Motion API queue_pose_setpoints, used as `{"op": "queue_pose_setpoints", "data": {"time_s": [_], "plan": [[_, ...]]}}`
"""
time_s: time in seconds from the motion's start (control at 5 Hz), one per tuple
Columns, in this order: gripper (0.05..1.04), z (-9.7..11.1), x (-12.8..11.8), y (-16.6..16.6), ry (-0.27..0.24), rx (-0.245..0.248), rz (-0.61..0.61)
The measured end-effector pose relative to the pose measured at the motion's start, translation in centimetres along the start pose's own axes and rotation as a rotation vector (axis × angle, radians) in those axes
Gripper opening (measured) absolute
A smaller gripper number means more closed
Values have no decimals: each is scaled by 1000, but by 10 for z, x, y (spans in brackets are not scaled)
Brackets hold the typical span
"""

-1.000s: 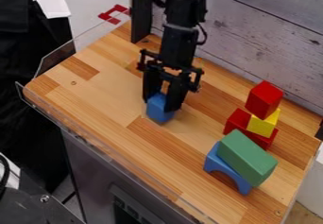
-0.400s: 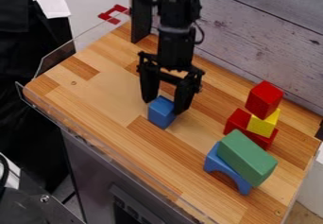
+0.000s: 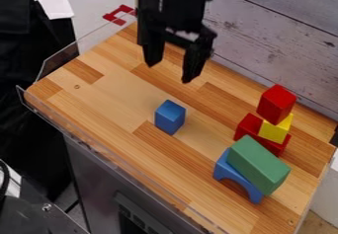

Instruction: Remove the blue block from the tower and put it in the center of the table

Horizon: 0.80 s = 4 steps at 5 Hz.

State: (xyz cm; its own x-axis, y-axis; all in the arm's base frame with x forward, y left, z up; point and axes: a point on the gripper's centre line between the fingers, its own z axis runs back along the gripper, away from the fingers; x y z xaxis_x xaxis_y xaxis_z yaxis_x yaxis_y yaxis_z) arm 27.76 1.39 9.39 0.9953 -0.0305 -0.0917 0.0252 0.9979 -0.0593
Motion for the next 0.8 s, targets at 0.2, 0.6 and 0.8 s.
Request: {"op": "queue_pose_setpoints", "data": {"time_s": [0.2, 0.6, 0.8], "plan": [[1000, 9, -5, -14, -3, 44, -33], [1000, 8, -19, -53, 69, 89, -59], [1000, 0, -24, -59, 82, 62, -46]]}}
